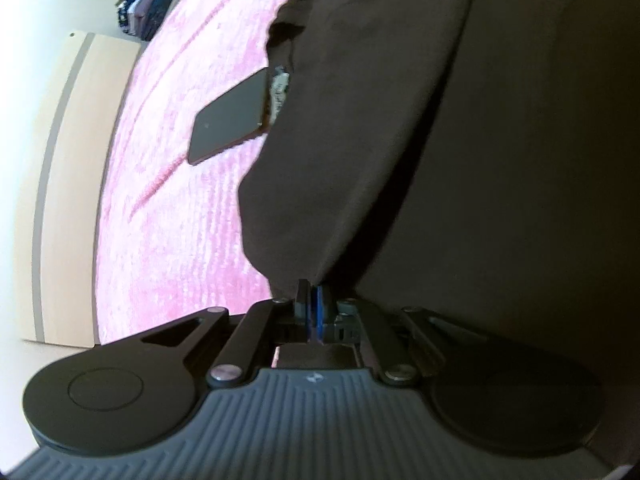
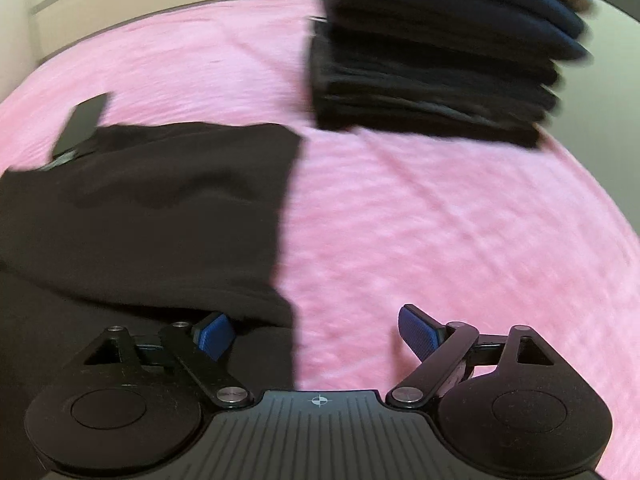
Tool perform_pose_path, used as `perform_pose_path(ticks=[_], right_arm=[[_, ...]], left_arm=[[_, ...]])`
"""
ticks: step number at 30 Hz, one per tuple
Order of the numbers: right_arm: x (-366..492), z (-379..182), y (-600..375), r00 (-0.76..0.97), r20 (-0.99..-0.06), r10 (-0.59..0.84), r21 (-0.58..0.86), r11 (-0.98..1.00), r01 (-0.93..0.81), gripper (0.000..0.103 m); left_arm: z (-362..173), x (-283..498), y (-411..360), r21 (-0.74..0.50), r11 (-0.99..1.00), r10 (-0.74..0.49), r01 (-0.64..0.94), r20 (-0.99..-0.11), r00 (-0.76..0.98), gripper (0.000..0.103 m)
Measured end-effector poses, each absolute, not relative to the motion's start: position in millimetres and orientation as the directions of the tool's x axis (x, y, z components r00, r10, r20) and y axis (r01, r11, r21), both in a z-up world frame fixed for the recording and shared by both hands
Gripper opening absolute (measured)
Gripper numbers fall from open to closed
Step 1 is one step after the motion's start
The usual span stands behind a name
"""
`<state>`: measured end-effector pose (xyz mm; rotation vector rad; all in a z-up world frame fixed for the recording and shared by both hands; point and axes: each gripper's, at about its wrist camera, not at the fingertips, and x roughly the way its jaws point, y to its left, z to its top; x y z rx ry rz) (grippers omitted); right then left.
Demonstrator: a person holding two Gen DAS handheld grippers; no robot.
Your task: Fold clothes
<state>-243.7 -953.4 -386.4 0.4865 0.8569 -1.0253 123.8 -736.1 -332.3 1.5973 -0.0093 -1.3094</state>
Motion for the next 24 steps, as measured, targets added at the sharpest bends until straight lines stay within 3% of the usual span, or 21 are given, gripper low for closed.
perform_pose_path(ticks=[3, 6, 13, 19, 24], right_arm=[[-263.7, -391.1, -957.2, 0.224, -0.841, -0.492, 0.035, 0.364, 0.931, 0.087], [-270.4, -383.9, -955.2, 0.233, -0.833, -0.502, 0.020, 0.393, 0.919, 0.087], [-272.2, -343.5, -936.5, 0.307, -0.786, -0.537, 0.060, 0.427, 0.902, 0.087], [-262.6, -336.6, -884.8, 0.416, -0.809, -0.415, 0.166, 0.516, 0.840, 0.086], [-267.6, -357.2, -855.9, 0.407, -0.857, -0.315, 0.228, 0.476, 0.849, 0.087]], left_arm=[[-331.7, 123.2, -734.2, 0.672, -0.471, -0.550, 0.571, -0.730, 0.405, 0.002], [-338.7, 122.3, -730.7, 0.666, -0.487, -0.544, 0.565, -0.737, 0.401, 0.002], [-328.2, 136.7, -724.3, 0.675, -0.411, -0.524, 0.613, -0.725, 0.446, 0.016], [-301.8, 133.0, -690.6, 0.629, -0.321, -0.512, 0.708, -0.744, 0.428, 0.022], [-307.3, 107.0, -657.3, 0.542, -0.371, -0.478, 0.754, -0.808, 0.345, 0.029]])
